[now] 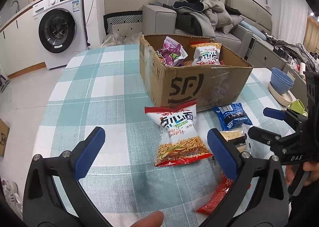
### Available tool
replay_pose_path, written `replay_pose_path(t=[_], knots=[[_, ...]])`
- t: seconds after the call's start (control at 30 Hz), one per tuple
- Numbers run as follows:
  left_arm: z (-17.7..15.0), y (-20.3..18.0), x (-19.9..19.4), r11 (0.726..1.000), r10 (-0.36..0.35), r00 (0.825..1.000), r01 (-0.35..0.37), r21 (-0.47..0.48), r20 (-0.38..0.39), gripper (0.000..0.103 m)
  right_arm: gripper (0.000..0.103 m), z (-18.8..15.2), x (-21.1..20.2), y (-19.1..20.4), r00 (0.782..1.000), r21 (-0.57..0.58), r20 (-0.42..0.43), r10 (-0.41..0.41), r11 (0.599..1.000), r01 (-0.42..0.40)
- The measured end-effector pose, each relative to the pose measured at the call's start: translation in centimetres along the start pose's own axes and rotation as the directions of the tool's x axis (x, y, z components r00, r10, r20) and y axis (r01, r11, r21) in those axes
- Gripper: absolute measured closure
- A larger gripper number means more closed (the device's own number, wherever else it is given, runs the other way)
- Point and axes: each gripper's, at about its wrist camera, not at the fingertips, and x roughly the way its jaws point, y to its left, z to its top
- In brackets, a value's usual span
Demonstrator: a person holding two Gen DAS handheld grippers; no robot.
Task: Organize snacks
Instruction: 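Move both tools back toward the remaining snacks beside the box, then grasp the cracker pack with the right tool while the left tool grasps the small noodle bag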
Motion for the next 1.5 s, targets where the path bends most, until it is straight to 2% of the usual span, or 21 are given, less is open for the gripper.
replay_pose_path(t=[0.33, 0.67, 0.9, 1.23, 1.4, 1.5], knots=[[-0.4, 0.8, 1.3, 1.0, 0.004, 0.999, -0.004, 0.0, -0.034, 0.001, 0.0, -1.1, 2.6, 2.4, 0.998, -0.022, -0.063, 0.016, 1.0, -0.017], [-0.5, 1.4, 2.0, 1.0, 0.005, 0.999, -0.006, -0.013, -0.053, 0.001, 0.0, -1.4, 4.3, 3.7, 0.995, -0.029, -0.094, -0.045, 0.999, 0.042], [-0.6, 1.2, 2.3, 1.0, 0.005, 0.998, -0.005, -0.001, -0.059, 0.001, 0.0, -1.5, 4.7, 3.6, 0.99, -0.028, -0.119, -0.077, 0.997, 0.074], [-0.8, 1.2, 2.2, 1.0, 0.002, 0.998, -0.001, 0.003, -0.06, 0.001, 0.0, -1.9, 3.8, 1.0, 0.985, -0.039, -0.146, -0.096, 0.995, 0.092], [-0.9, 1.1, 2.2, 1.0, 0.001, 0.998, 0.0, 0.007, -0.062, 0.001, 0.0, -1.9, 3.7, 1.3, 0.99, -0.026, -0.128, -0.063, 0.998, 0.061], [-0.9, 1.1, 2.2, 1.0, -0.002, 0.998, 0.003, 0.01, -0.061, 0.001, 0.001, -2.2, 4.0, 2.2, 0.988, -0.05, -0.128, -0.086, 0.996, 0.08]])
